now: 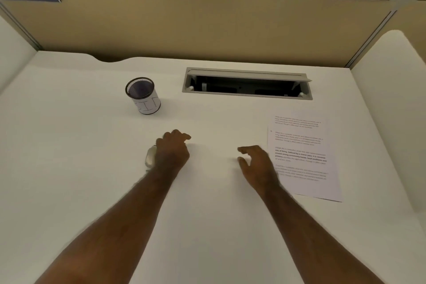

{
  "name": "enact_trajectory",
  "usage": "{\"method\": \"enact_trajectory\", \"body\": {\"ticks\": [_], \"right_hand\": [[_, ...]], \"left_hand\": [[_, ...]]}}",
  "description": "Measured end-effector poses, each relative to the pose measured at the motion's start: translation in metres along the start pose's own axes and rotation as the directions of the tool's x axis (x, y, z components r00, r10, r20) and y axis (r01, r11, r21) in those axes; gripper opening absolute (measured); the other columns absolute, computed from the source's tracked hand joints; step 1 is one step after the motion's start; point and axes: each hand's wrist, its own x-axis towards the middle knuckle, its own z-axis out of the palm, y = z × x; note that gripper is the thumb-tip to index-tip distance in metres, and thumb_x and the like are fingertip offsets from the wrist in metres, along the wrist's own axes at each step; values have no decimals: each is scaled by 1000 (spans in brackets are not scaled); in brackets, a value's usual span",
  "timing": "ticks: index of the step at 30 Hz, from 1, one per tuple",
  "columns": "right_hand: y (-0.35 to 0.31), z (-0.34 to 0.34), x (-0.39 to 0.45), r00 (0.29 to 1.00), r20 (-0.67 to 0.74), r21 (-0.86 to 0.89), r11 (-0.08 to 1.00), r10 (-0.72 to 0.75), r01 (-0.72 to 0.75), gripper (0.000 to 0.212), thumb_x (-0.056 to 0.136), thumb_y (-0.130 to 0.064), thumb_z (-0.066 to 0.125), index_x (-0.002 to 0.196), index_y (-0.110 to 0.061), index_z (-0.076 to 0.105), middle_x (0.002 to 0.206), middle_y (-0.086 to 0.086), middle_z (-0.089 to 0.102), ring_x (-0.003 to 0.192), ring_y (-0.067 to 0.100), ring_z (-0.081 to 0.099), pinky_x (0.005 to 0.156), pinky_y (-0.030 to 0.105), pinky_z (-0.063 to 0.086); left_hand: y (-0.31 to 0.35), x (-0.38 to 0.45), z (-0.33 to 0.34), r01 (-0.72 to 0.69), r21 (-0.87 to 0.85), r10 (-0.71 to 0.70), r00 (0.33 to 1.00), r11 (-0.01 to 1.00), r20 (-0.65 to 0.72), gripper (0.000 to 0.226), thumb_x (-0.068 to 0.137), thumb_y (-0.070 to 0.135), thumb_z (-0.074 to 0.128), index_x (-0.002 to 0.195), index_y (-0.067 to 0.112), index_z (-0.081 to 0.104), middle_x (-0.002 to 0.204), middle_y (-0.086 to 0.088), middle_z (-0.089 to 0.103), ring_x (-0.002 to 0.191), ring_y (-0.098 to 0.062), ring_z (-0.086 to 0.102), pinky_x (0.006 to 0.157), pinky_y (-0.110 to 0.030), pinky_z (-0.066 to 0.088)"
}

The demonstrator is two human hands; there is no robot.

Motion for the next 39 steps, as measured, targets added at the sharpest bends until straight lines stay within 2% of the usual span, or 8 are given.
{"method": "enact_trajectory", "body": {"ticks": [5,10,17,21,23,29,32,39], "right_hand": [[-35,47,-1,965,244,-88,988,-100,124,36,88,-26,51,123,-30,59,124,-8,58,120,17,51,98,38,46],[-66,73,8,916,384,-218,952,-118,214,49,91,-18,49,139,-29,46,135,-3,49,123,21,45,98,38,44],[-74,89,15,915,354,-421,841,-192,339,56,84,-10,47,136,-32,53,125,7,53,108,30,51,78,41,47],[-70,87,12,897,375,-470,787,-233,401,56,86,-11,44,137,-33,51,131,6,51,114,29,50,79,40,45],[-68,82,10,884,399,-477,768,-243,427,57,86,-11,44,138,-33,50,134,6,49,119,28,48,81,39,44],[-55,77,-8,891,339,-410,805,-303,429,41,81,-15,58,118,-31,67,118,3,62,108,28,59,72,37,49],[-53,80,-14,903,284,-380,827,-322,414,26,81,-24,64,104,-30,73,106,2,65,98,27,63,67,35,50],[-67,78,-11,907,361,-370,859,-219,355,21,88,-33,61,104,-29,73,104,-5,62,107,22,54,78,37,46]], "left_hand": [[-31,1,-5,-186,129,195,979,974,-56,48,62,-1,47,90,25,77,74,3,66,61,-29,56,62,-35,37],[-36,6,-3,-299,78,296,954,951,49,57,61,0,43,99,26,77,85,3,72,67,-28,59,65,-36,35],[-39,6,-2,-374,81,364,925,924,112,62,70,8,26,100,26,78,85,2,67,69,-26,58,65,-36,34],[-32,6,-13,-383,111,333,888,917,317,50,88,14,35,127,27,63,121,0,59,108,-27,53,88,-41,33],[-28,2,-18,-410,158,326,864,898,384,44,91,16,41,131,27,58,128,1,54,116,-25,48,93,-41,31],[-15,-27,-22,-347,226,235,882,910,409,35,81,19,48,109,24,69,115,3,57,107,-24,50,91,-42,35],[-7,-44,-20,-348,175,246,868,921,432,30,84,23,53,110,23,68,119,2,55,109,-24,51,90,-43,36],[-17,-65,-14,-276,-23,261,875,961,409,32,86,36,64,115,24,68,112,-1,58,102,-25,55,80,-37,43]]}}
